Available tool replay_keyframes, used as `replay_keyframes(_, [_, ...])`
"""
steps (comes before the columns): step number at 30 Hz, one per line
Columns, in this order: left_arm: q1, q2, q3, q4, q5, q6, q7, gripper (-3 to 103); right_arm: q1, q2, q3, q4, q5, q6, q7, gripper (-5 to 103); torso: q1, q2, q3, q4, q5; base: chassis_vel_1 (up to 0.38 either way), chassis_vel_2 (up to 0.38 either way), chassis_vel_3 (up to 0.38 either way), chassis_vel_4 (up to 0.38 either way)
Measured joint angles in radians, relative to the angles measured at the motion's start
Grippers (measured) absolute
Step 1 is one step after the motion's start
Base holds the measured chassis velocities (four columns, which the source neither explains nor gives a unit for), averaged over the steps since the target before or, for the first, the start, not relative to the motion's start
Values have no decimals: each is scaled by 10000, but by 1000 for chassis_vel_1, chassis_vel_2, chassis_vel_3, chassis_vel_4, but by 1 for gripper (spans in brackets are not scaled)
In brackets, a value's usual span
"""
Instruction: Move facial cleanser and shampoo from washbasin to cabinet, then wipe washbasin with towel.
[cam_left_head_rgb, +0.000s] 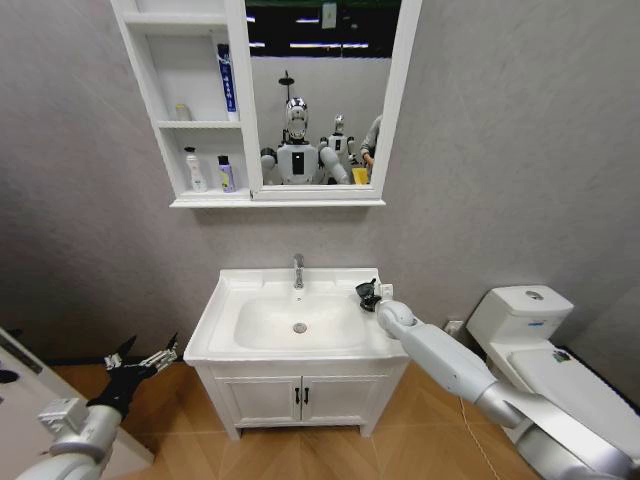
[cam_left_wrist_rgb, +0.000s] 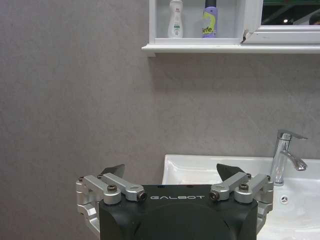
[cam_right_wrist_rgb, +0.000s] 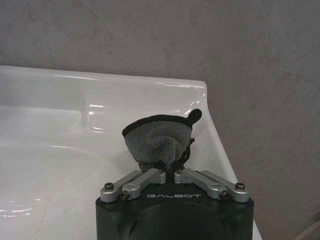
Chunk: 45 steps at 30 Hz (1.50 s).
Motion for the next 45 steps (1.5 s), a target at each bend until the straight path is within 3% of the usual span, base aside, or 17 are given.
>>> replay_keyframes(2, [0, 0, 0, 0, 0, 0, 0, 100, 443, 206, -186, -1177, -244, 344, -706, 3, 0, 0, 0, -1, -3, 0, 0, 0, 0])
replay_keyframes(5, [0, 0, 0, 0, 0, 0, 0, 100, 617, 305, -269, -1457, -254, 395, -863, -1, 0, 0, 0, 0, -2, 0, 0, 0, 0])
replay_keyframes(7, [0, 0, 0, 0, 0, -1, 0, 100, 675, 340, -305, -1523, -222, 395, -928, 4, 0, -1, 0, 0, -2, 0, 0, 0, 0])
replay_keyframes(10, [0, 0, 0, 0, 0, 0, 1, 100, 763, 397, -388, -1537, -113, 367, -1118, 20, 0, 0, 0, 0, -3, 0, 0, 0, 0])
replay_keyframes(17, [0, 0, 0, 0, 0, 0, 0, 100, 800, 453, -433, -1541, 15, 379, -1109, 41, 0, 0, 0, 1, -3, 0, 0, 0, 0])
replay_keyframes(23, [0, 0, 0, 0, 0, 0, 0, 100, 558, 232, -327, -1156, 125, 416, -1046, 70, 0, 0, 0, 0, -3, 0, 0, 0, 0])
replay_keyframes(26, [0, 0, 0, 0, 0, 0, 0, 100, 377, 94, -262, -856, 86, 532, -1050, 76, 0, 0, 0, 0, -3, 0, 0, 0, 0])
replay_keyframes(28, [0, 0, 0, 0, 0, 0, 0, 100, 220, -28, -196, -574, 69, 576, -1088, 86, 0, 0, 0, -1, -1, 0, 0, 0, 0])
replay_keyframes(30, [0, 0, 0, 0, 0, 0, 0, 100, 138, -99, -138, -422, 69, 589, -1098, 86, 0, 0, 0, 0, -2, 0, 0, 0, 0])
replay_keyframes(31, [0, 0, 0, 0, 0, 0, 0, 100, 41, -169, -59, -265, 68, 595, -1100, 96, 0, 0, 0, 0, -3, 0, 0, 0, 0])
replay_keyframes(32, [0, 0, 0, 0, 0, 0, 1, 100, -44, -228, -1, -132, 59, 598, -1100, 99, 0, 0, 0, 0, -2, 0, 0, 0, 0])
replay_keyframes(40, [0, 0, 0, 0, 0, 0, 0, 100, -991, -829, 738, 1512, -384, 656, -1250, 100, 0, 0, 0, 1, -2, 0, 0, 0, 0])
replay_keyframes(43, [0, 0, 0, 0, 0, 0, 0, 100, -1631, -1120, 1350, 2276, -988, 1057, -1340, 100, 0, 0, 0, 2, -1, 0, 0, 0, 0])
replay_keyframes(45, [-1, 0, 1, 0, 0, -1, 2, 100, -2744, -1590, 2470, 3307, -1915, 1525, -1453, 100, 0, 0, -1, 4, -2, 0, 0, 0, 0])
